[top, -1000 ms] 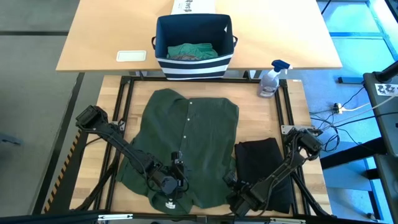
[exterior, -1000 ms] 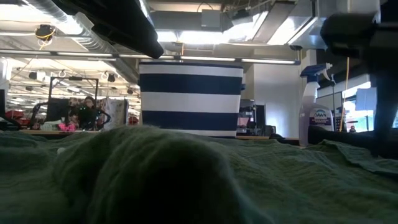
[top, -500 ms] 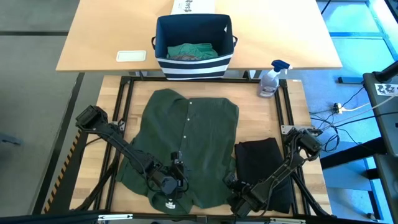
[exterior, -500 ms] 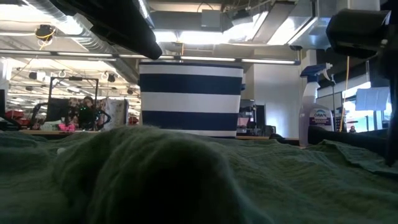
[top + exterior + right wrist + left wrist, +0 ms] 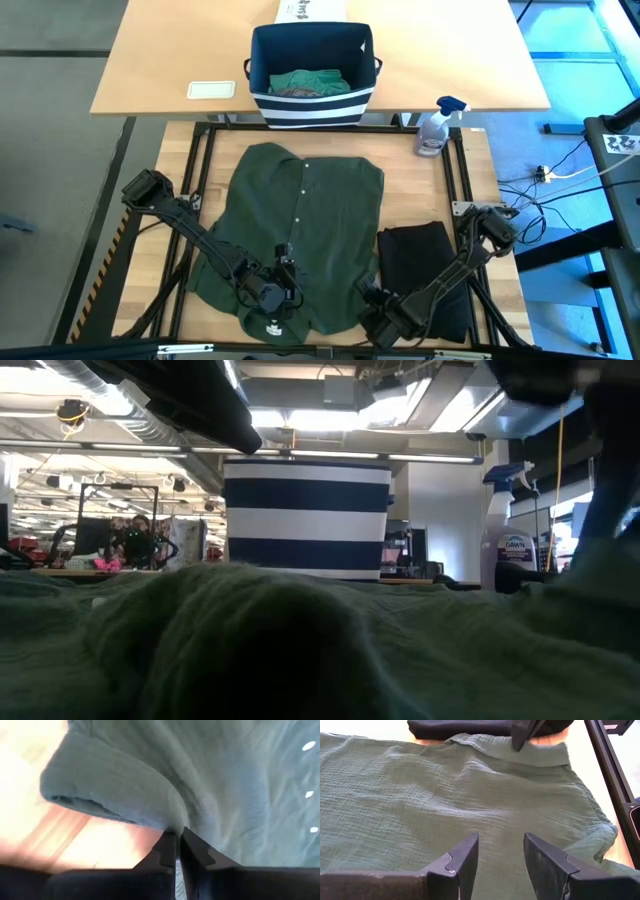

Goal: Fold Laundry from Bin
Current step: Fold the green polo shirt

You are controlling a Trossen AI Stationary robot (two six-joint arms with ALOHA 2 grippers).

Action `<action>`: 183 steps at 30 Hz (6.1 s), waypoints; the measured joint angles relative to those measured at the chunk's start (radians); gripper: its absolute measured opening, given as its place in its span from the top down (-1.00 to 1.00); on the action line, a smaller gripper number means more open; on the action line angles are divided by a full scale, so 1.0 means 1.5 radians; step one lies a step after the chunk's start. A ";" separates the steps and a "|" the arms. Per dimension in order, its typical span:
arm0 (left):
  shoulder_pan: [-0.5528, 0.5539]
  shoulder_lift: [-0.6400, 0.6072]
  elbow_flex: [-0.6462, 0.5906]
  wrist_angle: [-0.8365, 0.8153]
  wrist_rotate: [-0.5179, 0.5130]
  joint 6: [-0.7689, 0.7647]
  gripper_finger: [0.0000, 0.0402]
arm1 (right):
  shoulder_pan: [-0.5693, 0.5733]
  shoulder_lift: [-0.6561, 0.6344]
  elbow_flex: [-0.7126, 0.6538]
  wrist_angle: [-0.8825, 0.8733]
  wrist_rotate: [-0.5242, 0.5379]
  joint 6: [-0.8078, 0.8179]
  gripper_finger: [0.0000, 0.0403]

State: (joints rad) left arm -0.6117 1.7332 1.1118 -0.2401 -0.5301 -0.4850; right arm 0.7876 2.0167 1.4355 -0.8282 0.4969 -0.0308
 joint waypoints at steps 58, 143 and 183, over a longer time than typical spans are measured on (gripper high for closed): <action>0.018 0.042 -0.001 0.157 -0.091 -0.023 -0.53 | -0.266 -0.052 0.138 -0.113 -0.093 -0.003 1.00; -0.040 0.022 -0.001 0.164 -0.336 0.156 1.00 | -0.290 -0.148 0.131 -0.293 -0.039 0.017 0.20; -0.061 0.011 0.000 0.143 -0.369 0.145 1.00 | -0.647 -0.491 -0.619 0.395 -0.196 -0.483 0.20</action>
State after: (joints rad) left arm -0.7029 1.7490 1.1114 -0.0263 -1.0836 -0.2680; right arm -0.1837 1.2795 0.5072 -0.2360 0.2030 -0.7551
